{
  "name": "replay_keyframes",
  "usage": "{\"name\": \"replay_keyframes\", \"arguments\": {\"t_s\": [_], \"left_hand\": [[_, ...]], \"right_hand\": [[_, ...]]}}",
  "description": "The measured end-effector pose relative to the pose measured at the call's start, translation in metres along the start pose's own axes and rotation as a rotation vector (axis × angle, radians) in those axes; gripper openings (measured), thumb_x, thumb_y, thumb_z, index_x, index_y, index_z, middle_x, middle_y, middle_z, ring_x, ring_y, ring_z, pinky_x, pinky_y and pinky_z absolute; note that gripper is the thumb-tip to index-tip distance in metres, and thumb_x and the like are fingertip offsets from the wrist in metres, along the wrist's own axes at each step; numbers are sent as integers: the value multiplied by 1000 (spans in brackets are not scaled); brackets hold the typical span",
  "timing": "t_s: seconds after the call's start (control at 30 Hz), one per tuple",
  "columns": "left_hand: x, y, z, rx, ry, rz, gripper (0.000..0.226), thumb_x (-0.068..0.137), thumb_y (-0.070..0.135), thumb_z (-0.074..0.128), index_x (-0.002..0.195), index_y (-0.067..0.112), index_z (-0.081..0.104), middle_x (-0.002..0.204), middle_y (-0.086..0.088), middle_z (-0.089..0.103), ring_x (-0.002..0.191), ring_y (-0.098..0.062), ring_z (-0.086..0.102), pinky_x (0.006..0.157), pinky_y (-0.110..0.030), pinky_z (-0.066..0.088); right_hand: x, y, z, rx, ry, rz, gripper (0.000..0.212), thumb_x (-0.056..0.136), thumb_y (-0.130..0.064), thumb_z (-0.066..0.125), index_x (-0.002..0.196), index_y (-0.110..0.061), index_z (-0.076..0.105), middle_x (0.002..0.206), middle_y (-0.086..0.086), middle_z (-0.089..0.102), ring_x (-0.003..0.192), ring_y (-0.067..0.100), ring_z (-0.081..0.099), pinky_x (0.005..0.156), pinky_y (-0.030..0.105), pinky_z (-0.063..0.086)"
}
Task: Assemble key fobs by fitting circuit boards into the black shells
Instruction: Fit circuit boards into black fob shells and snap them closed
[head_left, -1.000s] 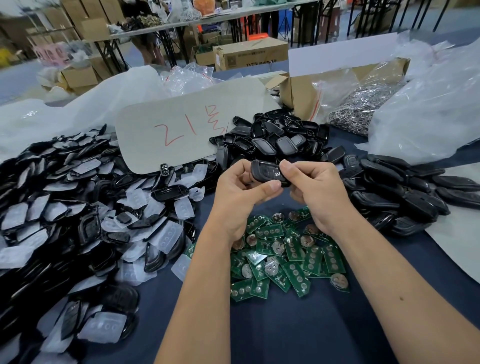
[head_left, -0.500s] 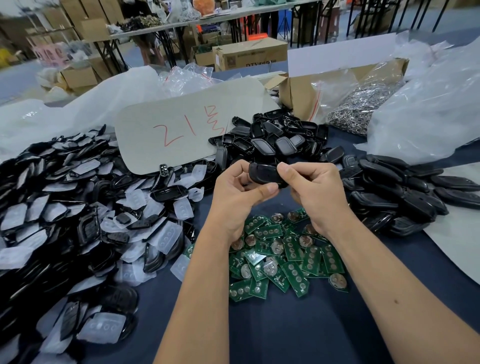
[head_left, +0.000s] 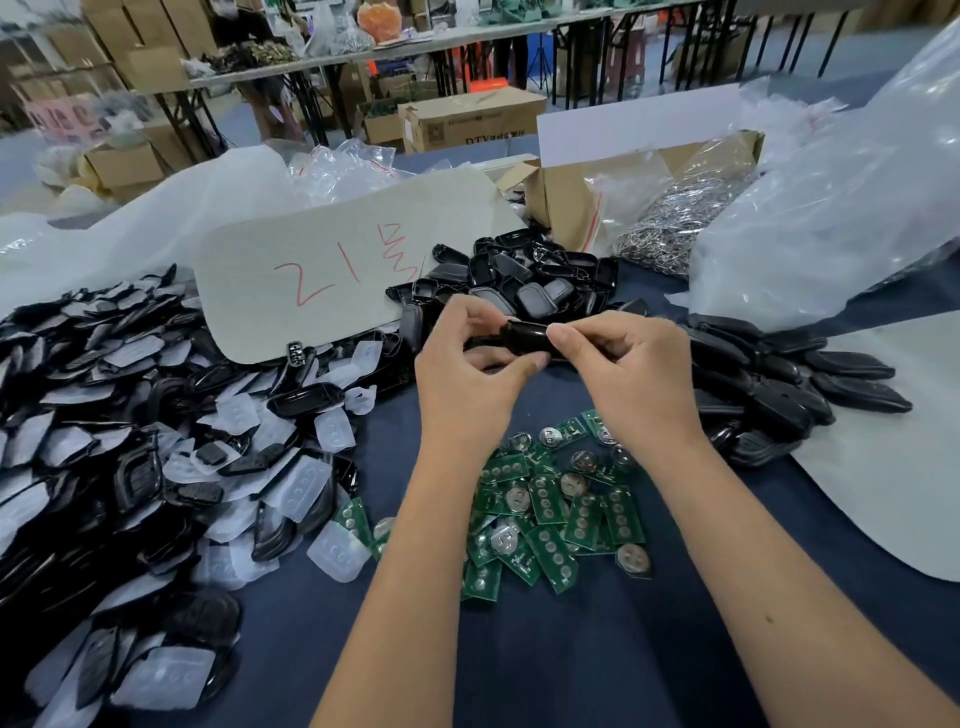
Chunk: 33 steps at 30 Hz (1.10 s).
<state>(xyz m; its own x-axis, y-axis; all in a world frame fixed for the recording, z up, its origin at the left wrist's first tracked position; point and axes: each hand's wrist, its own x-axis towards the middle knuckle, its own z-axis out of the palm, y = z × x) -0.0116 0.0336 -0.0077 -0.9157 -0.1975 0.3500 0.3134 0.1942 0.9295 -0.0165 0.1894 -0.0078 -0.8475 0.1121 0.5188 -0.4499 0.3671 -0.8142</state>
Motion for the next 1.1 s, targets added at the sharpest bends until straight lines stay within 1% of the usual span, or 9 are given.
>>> {"name": "replay_keyframes", "arguments": {"t_s": [0.13,0.27,0.33,0.47,0.57,0.73,0.83,0.97,1.1], "left_hand": [[1,7,33,38,-85,-125,45,70,10,94,89,26,57,99,-3,72,71,-15,73,74,-36,62],[-3,14,81,-32,-161,-316,44,67,4,95,91,14,60,84,-6,71,79,-30,76,78,-48,64],[-5,18,103,-53,-216,-379,43,68,0,93,92,11,59,82,-11,71,77,-32,77,76,-52,65],[-9,21,128,93,-269,-349,39,69,16,96,88,17,62,91,-6,72,81,-25,74,77,-40,63],[-13,21,132,184,-267,-298,37,68,25,97,87,22,65,91,5,69,86,-11,67,82,-34,58],[-14,22,124,171,-191,-304,25,79,27,89,88,22,66,87,2,72,79,-13,68,75,-32,57],[-7,24,101,230,-159,-305,16,84,20,82,85,24,66,84,4,72,81,-17,69,78,-38,60],[6,17,56,512,-70,-182,9,85,12,71,89,20,71,91,1,72,90,-21,67,79,-38,56],[17,2,0,1067,-119,-114,19,94,24,70,112,27,69,118,-4,65,117,-31,51,89,-31,39]], "right_hand": [[7,2,-38,-165,-32,65,24,94,-31,76,71,-24,78,53,-18,62,53,1,56,54,14,39],[15,10,-78,-372,-7,216,38,92,-37,75,66,-10,76,51,5,60,51,20,56,55,31,40],[18,15,-96,-486,3,274,35,90,-38,76,70,-10,80,53,7,61,55,21,57,58,30,31],[19,24,-116,-555,79,359,21,84,-37,82,82,-16,83,61,-2,66,64,17,60,68,23,38],[19,24,-119,-537,115,366,13,81,-32,85,82,-20,81,58,-14,59,59,1,55,71,22,40],[24,13,-105,-493,180,256,9,85,-26,79,80,-19,79,57,-16,59,57,-4,56,65,17,40],[27,1,-73,-473,113,146,8,86,-24,77,79,-21,78,58,-17,59,58,-1,57,65,22,42],[29,-11,-19,-460,-67,67,8,86,-23,76,80,-21,79,60,-16,59,62,5,59,63,22,46],[28,-18,23,-495,-350,124,8,91,-25,75,86,-21,79,75,-8,66,77,16,66,72,30,55]]}}
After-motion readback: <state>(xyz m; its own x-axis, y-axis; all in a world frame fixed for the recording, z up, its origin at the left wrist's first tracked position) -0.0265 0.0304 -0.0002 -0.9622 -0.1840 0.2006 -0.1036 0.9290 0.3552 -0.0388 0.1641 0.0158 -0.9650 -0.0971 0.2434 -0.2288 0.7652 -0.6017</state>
